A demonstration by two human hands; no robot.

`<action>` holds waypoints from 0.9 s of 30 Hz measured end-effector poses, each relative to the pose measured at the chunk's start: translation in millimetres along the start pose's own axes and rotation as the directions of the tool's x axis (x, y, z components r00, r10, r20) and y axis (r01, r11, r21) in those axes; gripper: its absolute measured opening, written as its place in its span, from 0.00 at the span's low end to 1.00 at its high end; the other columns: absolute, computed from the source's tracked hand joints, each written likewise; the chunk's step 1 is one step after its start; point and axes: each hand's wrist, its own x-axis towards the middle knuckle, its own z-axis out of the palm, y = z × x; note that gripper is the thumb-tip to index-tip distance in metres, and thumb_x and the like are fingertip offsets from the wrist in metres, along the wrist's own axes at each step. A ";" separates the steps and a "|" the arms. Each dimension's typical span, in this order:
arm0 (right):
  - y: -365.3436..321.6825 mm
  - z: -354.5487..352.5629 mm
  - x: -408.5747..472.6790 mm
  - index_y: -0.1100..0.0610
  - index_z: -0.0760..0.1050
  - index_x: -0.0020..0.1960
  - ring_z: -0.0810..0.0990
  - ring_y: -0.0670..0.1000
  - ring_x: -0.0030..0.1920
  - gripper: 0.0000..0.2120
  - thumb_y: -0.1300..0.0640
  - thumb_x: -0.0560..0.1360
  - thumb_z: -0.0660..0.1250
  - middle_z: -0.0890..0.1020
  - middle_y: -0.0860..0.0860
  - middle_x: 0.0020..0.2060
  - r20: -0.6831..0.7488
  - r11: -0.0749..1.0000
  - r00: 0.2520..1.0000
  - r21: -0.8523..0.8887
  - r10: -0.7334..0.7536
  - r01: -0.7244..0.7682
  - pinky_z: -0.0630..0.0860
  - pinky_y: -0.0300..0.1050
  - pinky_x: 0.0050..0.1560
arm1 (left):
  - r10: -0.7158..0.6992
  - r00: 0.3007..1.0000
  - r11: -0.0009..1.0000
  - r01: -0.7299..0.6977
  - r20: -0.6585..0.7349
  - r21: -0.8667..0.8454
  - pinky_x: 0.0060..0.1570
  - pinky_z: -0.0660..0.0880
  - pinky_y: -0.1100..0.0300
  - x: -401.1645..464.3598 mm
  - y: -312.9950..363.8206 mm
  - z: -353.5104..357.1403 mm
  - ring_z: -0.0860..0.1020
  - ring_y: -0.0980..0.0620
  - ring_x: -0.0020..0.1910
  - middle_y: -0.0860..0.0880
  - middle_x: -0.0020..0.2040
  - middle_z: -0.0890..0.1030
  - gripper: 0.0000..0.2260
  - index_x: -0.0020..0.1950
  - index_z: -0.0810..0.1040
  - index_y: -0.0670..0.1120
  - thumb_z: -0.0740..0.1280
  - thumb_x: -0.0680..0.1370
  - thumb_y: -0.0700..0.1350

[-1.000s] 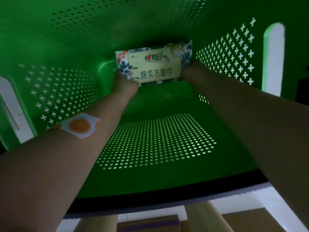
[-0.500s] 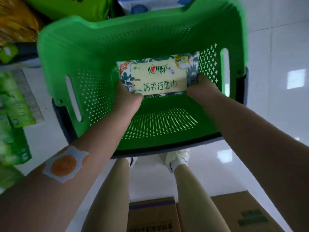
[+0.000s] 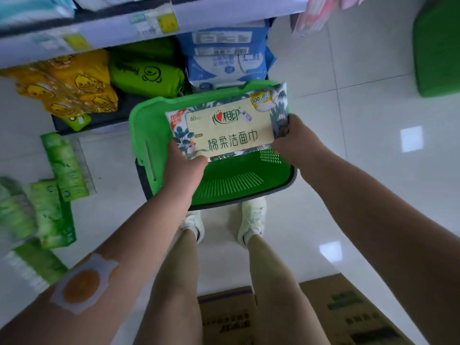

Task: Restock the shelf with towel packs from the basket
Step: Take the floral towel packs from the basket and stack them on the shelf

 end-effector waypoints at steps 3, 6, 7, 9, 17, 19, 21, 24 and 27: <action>-20.5 -21.8 -28.1 0.59 0.67 0.61 0.71 0.50 0.37 0.18 0.66 0.72 0.59 0.72 0.50 0.39 -0.039 0.999 0.998 -0.016 -0.051 0.050 0.65 0.38 0.29 | 0.028 1.000 0.999 -0.028 -0.007 -0.028 0.34 0.65 0.65 -27.3 25.8 -12.9 0.71 0.62 0.39 0.58 0.46 0.75 0.20 0.64 0.66 0.50 0.63 0.74 0.35; -40.3 -42.4 -62.6 0.60 0.67 0.59 0.68 0.46 0.34 0.16 0.66 0.71 0.58 0.70 0.47 0.36 -0.099 0.994 0.989 -0.038 -0.109 0.106 0.65 0.32 0.25 | 0.051 0.999 0.998 -0.051 -0.004 -0.028 0.34 0.65 0.66 -58.9 52.8 -30.3 0.70 0.63 0.38 0.60 0.45 0.74 0.20 0.63 0.66 0.50 0.63 0.74 0.35; -47.6 -48.9 -75.3 0.60 0.67 0.59 0.67 0.44 0.33 0.16 0.66 0.71 0.59 0.69 0.46 0.35 -0.117 0.992 0.985 -0.039 -0.126 0.123 0.64 0.31 0.24 | 0.058 0.998 0.998 -0.058 -0.006 -0.034 0.34 0.64 0.66 -69.6 63.2 -37.3 0.71 0.63 0.38 0.58 0.46 0.75 0.21 0.64 0.66 0.50 0.64 0.74 0.35; -62.0 -61.1 -100.8 0.60 0.67 0.59 0.69 0.45 0.34 0.16 0.65 0.71 0.61 0.71 0.47 0.38 -0.138 0.988 0.978 -0.023 -0.156 0.154 0.64 0.34 0.28 | 0.080 0.997 0.995 -0.081 -0.015 -0.056 0.37 0.65 0.66 -91.5 82.9 -51.9 0.72 0.62 0.41 0.56 0.50 0.76 0.21 0.63 0.67 0.51 0.65 0.73 0.35; -117.5 -106.4 -201.7 0.57 0.68 0.55 0.77 0.52 0.45 0.13 0.64 0.71 0.64 0.77 0.46 0.45 -0.159 0.948 0.935 -0.024 -0.317 0.317 0.69 0.40 0.36 | 0.243 0.968 0.966 -0.247 -0.055 -0.074 0.36 0.65 0.66 -188.2 143.0 -122.8 0.73 0.62 0.42 0.62 0.47 0.75 0.20 0.59 0.65 0.54 0.65 0.74 0.35; -133.9 -116.1 -224.9 0.55 0.68 0.55 0.76 0.50 0.44 0.13 0.63 0.72 0.64 0.77 0.45 0.45 -0.163 0.934 0.920 -0.026 -0.356 0.357 0.68 0.39 0.36 | 0.284 0.956 0.954 -0.289 -0.073 -0.080 0.35 0.65 0.66 -206.4 155.2 -139.6 0.73 0.64 0.42 0.58 0.50 0.76 0.22 0.63 0.65 0.53 0.65 0.74 0.36; -150.1 -124.4 -246.2 0.54 0.68 0.55 0.76 0.50 0.46 0.14 0.64 0.71 0.63 0.77 0.47 0.47 -0.171 0.919 0.904 -0.013 -0.391 0.395 0.68 0.40 0.37 | 0.301 0.948 0.945 -0.312 -0.107 -0.100 0.35 0.66 0.65 -219.6 167.2 -153.5 0.72 0.64 0.42 0.55 0.55 0.76 0.25 0.67 0.64 0.52 0.66 0.74 0.36; -172.5 -134.0 -270.7 0.51 0.66 0.53 0.74 0.48 0.44 0.16 0.66 0.70 0.62 0.75 0.45 0.45 -0.160 0.901 0.888 -0.021 -0.430 0.433 0.67 0.36 0.35 | 0.321 0.935 0.932 -0.341 -0.153 -0.126 0.33 0.65 0.65 -235.7 183.4 -169.4 0.72 0.64 0.39 0.58 0.51 0.76 0.24 0.66 0.65 0.52 0.66 0.74 0.36; -190.7 -140.5 -284.3 0.52 0.64 0.53 0.75 0.51 0.46 0.15 0.67 0.71 0.62 0.74 0.46 0.45 -0.159 0.897 0.883 -0.050 -0.441 0.439 0.69 0.40 0.38 | 0.346 0.922 0.921 -0.370 -0.172 -0.127 0.34 0.65 0.65 -247.7 196.2 -181.2 0.72 0.64 0.40 0.59 0.48 0.75 0.20 0.59 0.66 0.55 0.65 0.74 0.35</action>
